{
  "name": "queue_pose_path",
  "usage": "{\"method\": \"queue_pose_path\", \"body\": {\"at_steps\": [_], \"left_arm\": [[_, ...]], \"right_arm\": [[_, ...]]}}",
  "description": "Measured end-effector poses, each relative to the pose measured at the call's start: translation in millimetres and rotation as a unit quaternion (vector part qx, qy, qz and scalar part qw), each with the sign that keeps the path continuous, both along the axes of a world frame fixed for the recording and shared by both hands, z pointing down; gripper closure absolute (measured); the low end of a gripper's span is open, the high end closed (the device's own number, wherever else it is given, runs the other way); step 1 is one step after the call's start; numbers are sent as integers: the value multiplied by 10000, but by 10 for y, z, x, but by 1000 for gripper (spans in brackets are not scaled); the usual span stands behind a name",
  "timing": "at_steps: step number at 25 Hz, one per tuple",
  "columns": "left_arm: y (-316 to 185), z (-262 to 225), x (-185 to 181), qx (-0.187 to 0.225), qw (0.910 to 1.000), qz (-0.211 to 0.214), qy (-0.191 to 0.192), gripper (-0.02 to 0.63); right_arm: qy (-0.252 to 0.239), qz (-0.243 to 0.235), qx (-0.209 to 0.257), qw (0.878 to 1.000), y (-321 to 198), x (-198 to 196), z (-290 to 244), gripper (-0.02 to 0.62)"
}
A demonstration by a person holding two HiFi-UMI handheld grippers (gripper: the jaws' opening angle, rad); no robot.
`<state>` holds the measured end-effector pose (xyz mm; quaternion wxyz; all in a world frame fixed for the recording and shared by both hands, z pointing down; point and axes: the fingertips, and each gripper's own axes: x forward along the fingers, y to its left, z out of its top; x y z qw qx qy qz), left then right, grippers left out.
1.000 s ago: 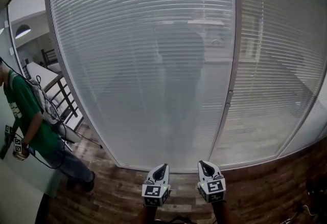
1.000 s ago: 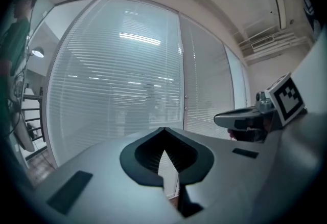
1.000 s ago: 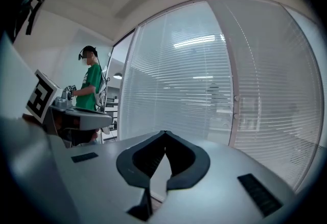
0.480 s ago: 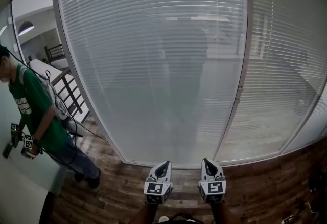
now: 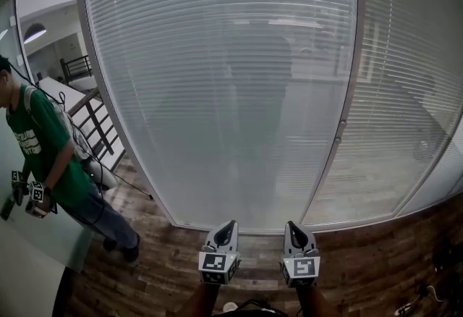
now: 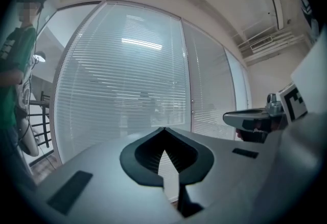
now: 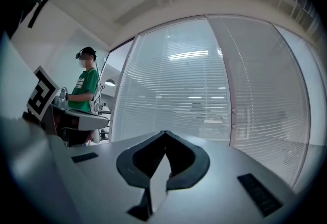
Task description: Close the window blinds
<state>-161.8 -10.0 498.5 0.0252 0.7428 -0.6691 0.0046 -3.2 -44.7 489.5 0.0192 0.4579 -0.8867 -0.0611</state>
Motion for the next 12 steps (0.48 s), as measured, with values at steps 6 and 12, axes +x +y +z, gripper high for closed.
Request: {"method": "queue_pose_path", "body": {"at_steps": [6, 12], "left_arm": [[42, 98, -12, -168, 9998, 80, 3, 611], [65, 70, -52, 8, 10000, 67, 46, 611]], "right_arm": [[21, -32, -26, 10000, 15, -52, -14, 594], [337, -208, -2, 9992, 62, -182, 94, 594]]}}
